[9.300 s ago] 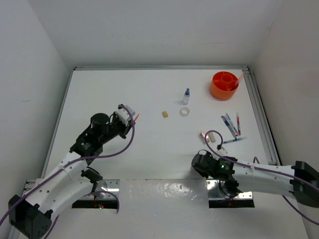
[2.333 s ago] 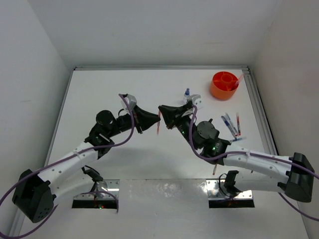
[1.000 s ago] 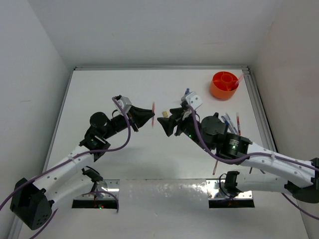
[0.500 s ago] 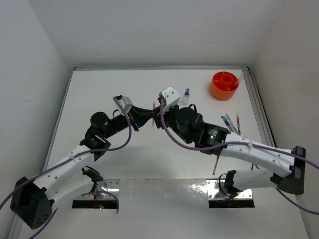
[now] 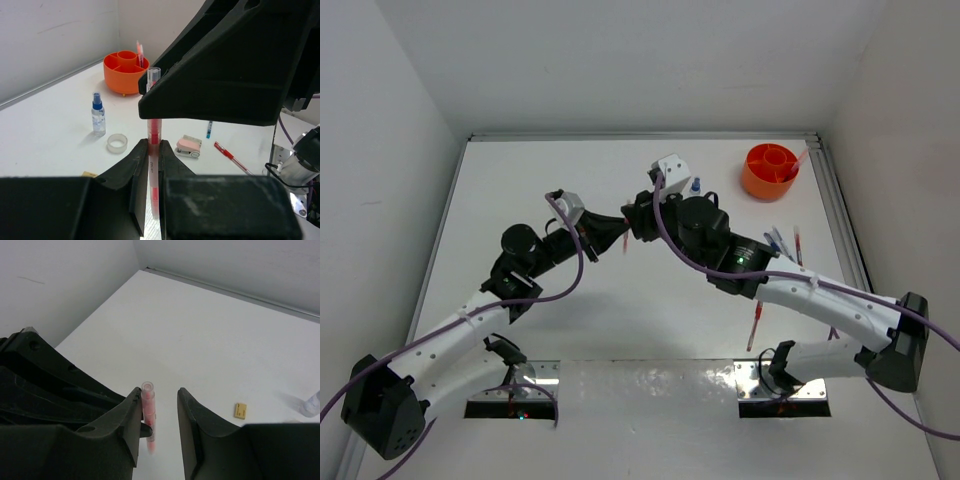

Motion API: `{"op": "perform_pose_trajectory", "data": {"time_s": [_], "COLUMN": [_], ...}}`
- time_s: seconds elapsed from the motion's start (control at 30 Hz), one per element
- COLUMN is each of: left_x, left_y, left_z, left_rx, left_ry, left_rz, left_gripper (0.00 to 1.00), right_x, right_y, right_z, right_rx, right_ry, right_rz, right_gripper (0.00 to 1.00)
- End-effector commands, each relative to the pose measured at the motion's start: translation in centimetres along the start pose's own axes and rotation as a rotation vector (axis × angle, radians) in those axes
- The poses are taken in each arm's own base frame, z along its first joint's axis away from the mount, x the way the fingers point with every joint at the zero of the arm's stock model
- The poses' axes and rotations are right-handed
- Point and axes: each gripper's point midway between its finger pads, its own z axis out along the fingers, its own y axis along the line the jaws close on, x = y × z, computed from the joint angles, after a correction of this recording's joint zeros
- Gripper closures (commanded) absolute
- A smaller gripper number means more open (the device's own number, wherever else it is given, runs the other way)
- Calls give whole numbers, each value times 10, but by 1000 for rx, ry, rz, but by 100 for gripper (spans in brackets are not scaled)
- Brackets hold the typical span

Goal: Sort the stationery into containers
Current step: Close the pen cap on the pen.

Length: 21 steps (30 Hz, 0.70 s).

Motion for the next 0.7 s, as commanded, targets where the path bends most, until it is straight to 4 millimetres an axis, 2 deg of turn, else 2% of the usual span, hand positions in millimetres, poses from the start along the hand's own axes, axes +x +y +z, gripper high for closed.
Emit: {"op": "perform_pose_trajectory", "data": {"time_s": [0.0,0.17,0.37,0.4,0.43,0.53,0.63,0.67], "left_x": [-35,-39,-42,-40,-41,-40,-39,-40], "left_y": [-4,4,5,6,5,5,6,10], "left_z": [5,6,6,6,6,6,6,6], "left_rx": [14,-28,-37,-38,-36,-33,-40,-62], "left_ry": [-103,-121,-130,-125,-128,-126,-121,-126], "left_rz": [54,60,63,60,62,57,51,46], "left_gripper": [100,100,100,100,100,100,100,97], "right_x": [-8,5,11,10,11,10,6,4], "right_y": [5,9,10,9,8,4,0,-3], "right_z": [5,8,10,10,10,10,9,10], "right_rx": [-34,-48,-48,-47,-42,-27,-20,-14], "right_ry": [-31,5,26,24,24,15,-1,-8], "right_rz": [63,74,73,74,75,85,87,88], "right_gripper": [68,66,70,72,81,100,100,100]}}
